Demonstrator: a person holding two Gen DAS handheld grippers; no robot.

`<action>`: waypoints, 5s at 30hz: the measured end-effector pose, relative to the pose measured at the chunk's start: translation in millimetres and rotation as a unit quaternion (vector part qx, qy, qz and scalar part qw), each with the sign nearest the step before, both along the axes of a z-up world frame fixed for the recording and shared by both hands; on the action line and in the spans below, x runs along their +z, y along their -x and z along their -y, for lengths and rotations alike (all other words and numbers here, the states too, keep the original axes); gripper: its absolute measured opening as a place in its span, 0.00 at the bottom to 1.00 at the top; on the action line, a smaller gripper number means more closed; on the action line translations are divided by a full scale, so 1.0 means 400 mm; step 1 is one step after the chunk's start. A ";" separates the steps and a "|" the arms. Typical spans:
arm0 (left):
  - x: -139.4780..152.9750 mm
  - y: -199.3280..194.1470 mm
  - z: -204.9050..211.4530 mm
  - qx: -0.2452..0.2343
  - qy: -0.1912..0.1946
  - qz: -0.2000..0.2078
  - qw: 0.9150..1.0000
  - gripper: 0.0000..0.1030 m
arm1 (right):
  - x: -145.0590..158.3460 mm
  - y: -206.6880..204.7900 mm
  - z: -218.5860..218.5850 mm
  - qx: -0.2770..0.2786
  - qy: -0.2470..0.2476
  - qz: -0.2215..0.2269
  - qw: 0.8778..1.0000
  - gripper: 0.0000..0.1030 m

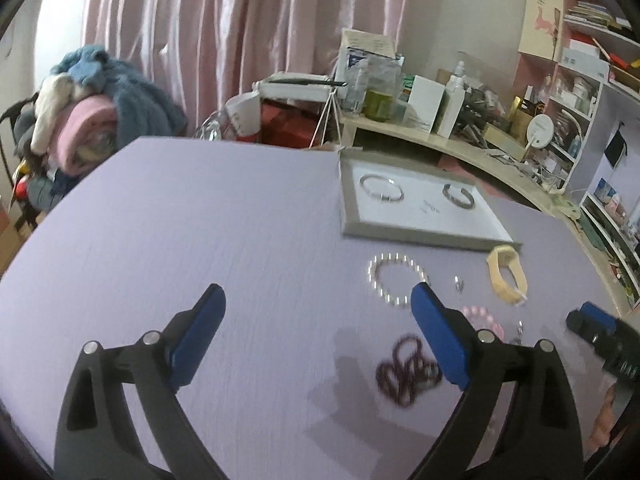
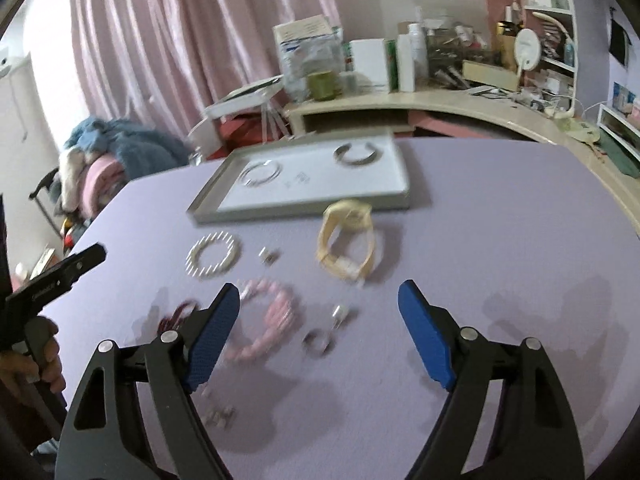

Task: Organize jewelry
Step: 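Move the right tool toward the small silver earrings, then grasp the silver earrings with the right tool while the left tool reaches the dark red beads, then grasp the dark red beaded bracelet with the left tool and lift it, then lower the red beads into the tray with the left tool while the right tool drops the earrings there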

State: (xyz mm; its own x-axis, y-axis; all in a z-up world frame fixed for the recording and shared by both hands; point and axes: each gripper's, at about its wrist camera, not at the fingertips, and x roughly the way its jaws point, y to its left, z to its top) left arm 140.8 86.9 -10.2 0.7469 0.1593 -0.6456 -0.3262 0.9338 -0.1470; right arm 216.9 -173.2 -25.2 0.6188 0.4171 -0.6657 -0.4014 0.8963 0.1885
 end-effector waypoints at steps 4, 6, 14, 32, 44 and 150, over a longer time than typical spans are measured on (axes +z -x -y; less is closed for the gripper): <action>-0.013 0.072 0.025 0.001 0.004 0.002 1.000 0.91 | -0.021 0.064 -0.012 0.016 0.000 -0.009 1.000 0.80; -0.016 0.094 0.038 -0.001 0.004 0.004 1.000 0.91 | -0.029 0.090 -0.017 0.023 0.001 -0.010 1.000 0.79; -0.014 0.171 0.068 0.002 -0.003 0.009 1.000 0.91 | -0.074 0.159 -0.069 0.059 0.029 -0.014 0.998 0.67; -0.015 0.212 0.062 0.008 -0.019 0.003 1.000 0.92 | -0.152 0.191 -0.177 0.092 0.102 -0.010 0.990 0.45; -0.033 0.181 0.071 -0.013 -0.010 -0.006 1.000 0.92 | -0.146 0.166 -0.146 0.087 0.073 -0.038 0.993 0.06; 0.127 -0.613 0.008 -0.176 0.056 -0.015 0.983 0.08 | 0.103 -0.529 -0.116 0.010 -0.034 0.005 0.999 0.07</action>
